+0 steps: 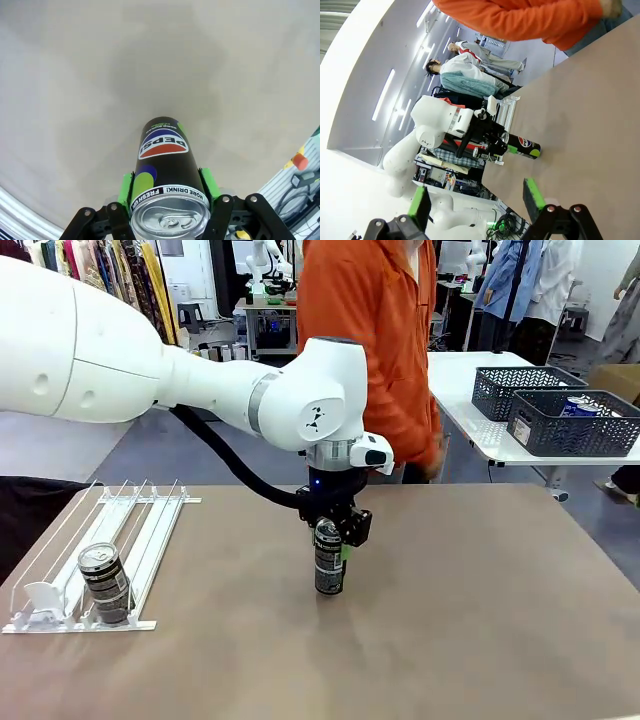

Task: Retrieve and store the cans from the dispenser.
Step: Pick up one can from the Automatic Can Dispenser and place it in the middle of the table.

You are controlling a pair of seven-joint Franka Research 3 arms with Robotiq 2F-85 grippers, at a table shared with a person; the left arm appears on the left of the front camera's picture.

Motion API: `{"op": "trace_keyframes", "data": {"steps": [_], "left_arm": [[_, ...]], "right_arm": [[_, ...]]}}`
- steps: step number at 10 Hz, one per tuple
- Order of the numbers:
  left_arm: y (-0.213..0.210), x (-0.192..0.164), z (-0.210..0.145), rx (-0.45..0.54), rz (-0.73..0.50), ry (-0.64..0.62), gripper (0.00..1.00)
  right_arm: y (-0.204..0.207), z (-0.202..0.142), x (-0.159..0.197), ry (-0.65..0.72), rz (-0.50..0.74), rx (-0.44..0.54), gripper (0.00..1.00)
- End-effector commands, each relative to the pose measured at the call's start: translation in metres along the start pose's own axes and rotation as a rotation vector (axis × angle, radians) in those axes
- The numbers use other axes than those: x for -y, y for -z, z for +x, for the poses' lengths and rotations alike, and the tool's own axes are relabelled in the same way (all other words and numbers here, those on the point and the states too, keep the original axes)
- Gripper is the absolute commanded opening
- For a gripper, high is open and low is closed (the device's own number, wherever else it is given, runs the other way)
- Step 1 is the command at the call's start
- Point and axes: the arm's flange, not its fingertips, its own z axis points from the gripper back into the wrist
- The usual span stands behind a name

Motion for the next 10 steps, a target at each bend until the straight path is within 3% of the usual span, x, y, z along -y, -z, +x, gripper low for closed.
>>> {"op": "trace_keyframes", "data": {"steps": [1,2,3,5,6,8,9,10], "left_arm": [[-0.004,-0.004,-0.008,0.023,-0.012,0.005,0.00],[-0.005,-0.004,-0.010,0.025,-0.016,0.001,0.46],[-0.005,-0.004,-0.009,0.023,-0.009,0.001,1.00],[-0.027,-0.001,-0.022,0.084,0.044,-0.012,1.00],[-0.062,0.000,-0.049,0.182,0.011,-0.011,1.00],[-0.152,-0.003,-0.149,0.310,-0.001,0.075,1.00],[-0.173,-0.017,-0.189,0.337,-0.035,0.093,1.00],[-0.187,-0.049,-0.235,0.374,-0.087,0.027,1.00]], "right_arm": [[0.000,0.003,-0.002,-0.013,0.007,0.003,1.00],[0.000,0.003,-0.002,-0.013,0.007,0.003,1.00],[0.000,0.003,-0.002,-0.013,0.007,0.003,1.00],[0.000,0.003,-0.002,-0.013,0.007,0.003,1.00],[0.000,0.003,-0.002,-0.013,0.007,0.003,1.00],[0.000,0.003,-0.002,-0.013,0.007,0.003,1.00],[0.000,0.003,-0.002,-0.013,0.007,0.003,1.00],[0.000,0.003,-0.002,-0.013,0.007,0.003,1.00]]}}
